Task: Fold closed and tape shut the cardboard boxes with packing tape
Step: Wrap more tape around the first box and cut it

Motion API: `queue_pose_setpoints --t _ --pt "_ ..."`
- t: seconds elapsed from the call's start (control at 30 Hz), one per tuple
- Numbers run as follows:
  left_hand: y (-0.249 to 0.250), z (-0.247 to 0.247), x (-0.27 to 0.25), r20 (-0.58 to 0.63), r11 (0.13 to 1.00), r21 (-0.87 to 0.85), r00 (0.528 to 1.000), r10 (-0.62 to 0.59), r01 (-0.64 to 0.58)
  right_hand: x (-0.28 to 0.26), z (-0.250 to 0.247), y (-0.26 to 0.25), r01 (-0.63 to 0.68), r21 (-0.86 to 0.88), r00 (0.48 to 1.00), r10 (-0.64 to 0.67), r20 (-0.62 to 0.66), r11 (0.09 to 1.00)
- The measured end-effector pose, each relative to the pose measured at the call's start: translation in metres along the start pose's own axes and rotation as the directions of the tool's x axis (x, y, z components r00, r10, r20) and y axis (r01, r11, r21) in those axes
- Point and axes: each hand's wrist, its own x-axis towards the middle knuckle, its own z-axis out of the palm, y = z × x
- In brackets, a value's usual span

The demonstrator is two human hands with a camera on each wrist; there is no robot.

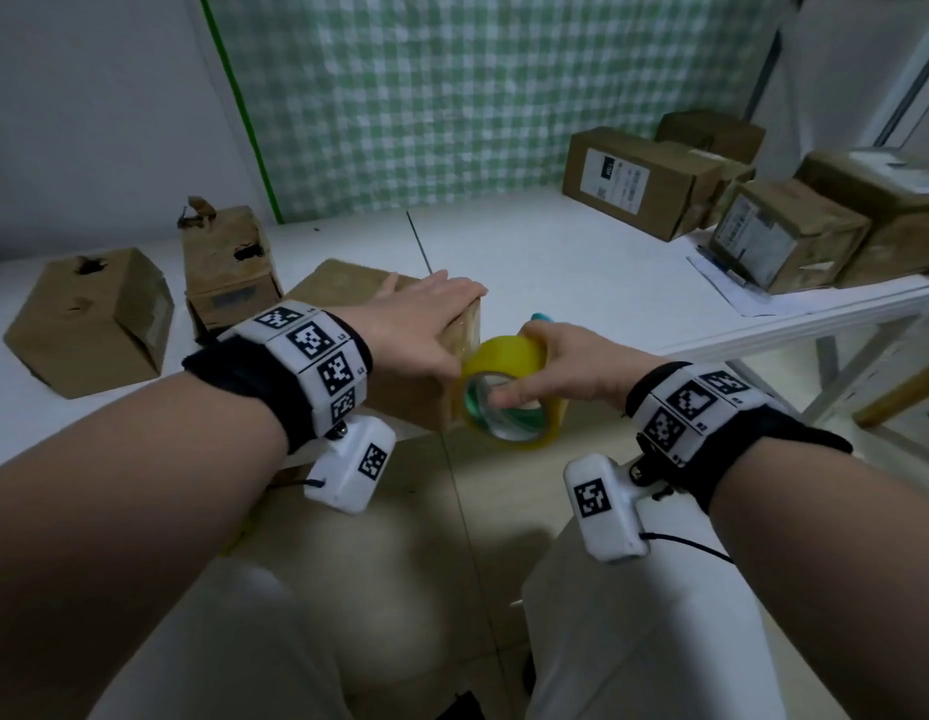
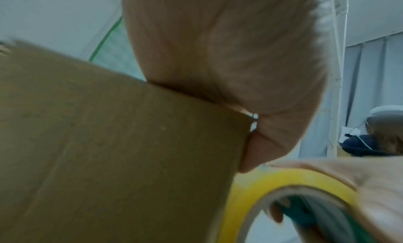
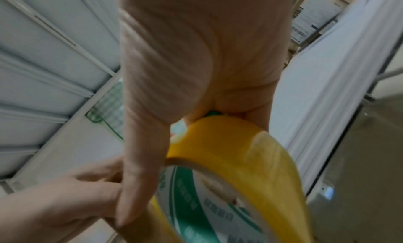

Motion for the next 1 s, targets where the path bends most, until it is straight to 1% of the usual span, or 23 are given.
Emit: queue_pose_setpoints --t 0.07,0.13,0.2,0.23,0.3,0.37,0.4,0.47,0.6,0.73,0.87,1.0 --pt "0.000 -0.004 -0.009 0.043 0.999 -0.023 0.998 0.035 -0.034 -0.006 0.011 -0.002 0.005 0.147 0.996 -0.018 0.088 0.989" --pt "-0.005 -0.008 -0.019 0.095 0.998 -0.035 0.994 0.047 -0.043 -0.010 0.023 -0.003 0.012 0.246 0.992 -0.043 0.120 0.969" --pt "-0.015 -0.011 -0.029 0.121 0.998 -0.054 0.992 0.037 -0.031 -0.015 0.037 -0.005 0.014 0.361 0.988 -0.070 0.141 0.933" --pt "-0.021 -0.012 -0.033 0.111 0.997 -0.071 0.993 0.024 -0.016 -0.017 0.044 -0.007 0.005 0.428 0.985 -0.079 0.155 0.904" --pt "-0.032 -0.012 -0.041 0.049 0.997 -0.078 0.998 -0.025 0.029 -0.020 0.055 -0.011 -0.038 0.560 0.981 -0.076 0.180 0.828" --pt "-0.039 -0.011 -0.046 -0.027 0.995 -0.040 0.995 -0.091 0.090 -0.019 0.065 -0.014 -0.083 0.647 0.977 -0.066 0.204 0.758" --pt "-0.042 -0.010 -0.046 -0.051 0.993 -0.021 0.992 -0.116 0.115 -0.020 0.070 -0.017 -0.087 0.669 0.975 -0.073 0.208 0.738" --pt "-0.043 -0.005 -0.046 -0.055 0.991 -0.015 0.989 -0.134 0.134 -0.018 0.078 -0.023 -0.088 0.684 0.975 -0.079 0.209 0.724" --pt "-0.044 0.001 -0.044 -0.022 0.986 -0.095 0.990 -0.139 0.136 -0.017 0.092 -0.030 -0.077 0.717 0.982 -0.070 0.174 0.693" --pt "-0.049 0.001 -0.042 -0.022 0.987 -0.106 0.992 -0.122 0.119 -0.016 0.095 -0.032 -0.060 0.702 0.990 -0.048 0.133 0.709" --pt "-0.052 0.000 -0.041 -0.025 0.987 -0.124 0.994 -0.104 0.100 -0.016 0.093 -0.033 -0.095 0.670 0.988 -0.015 0.156 0.737" --pt "-0.054 0.000 -0.039 -0.023 0.987 -0.129 0.995 -0.100 0.096 -0.014 0.089 -0.038 -0.135 0.657 0.981 0.006 0.195 0.741"
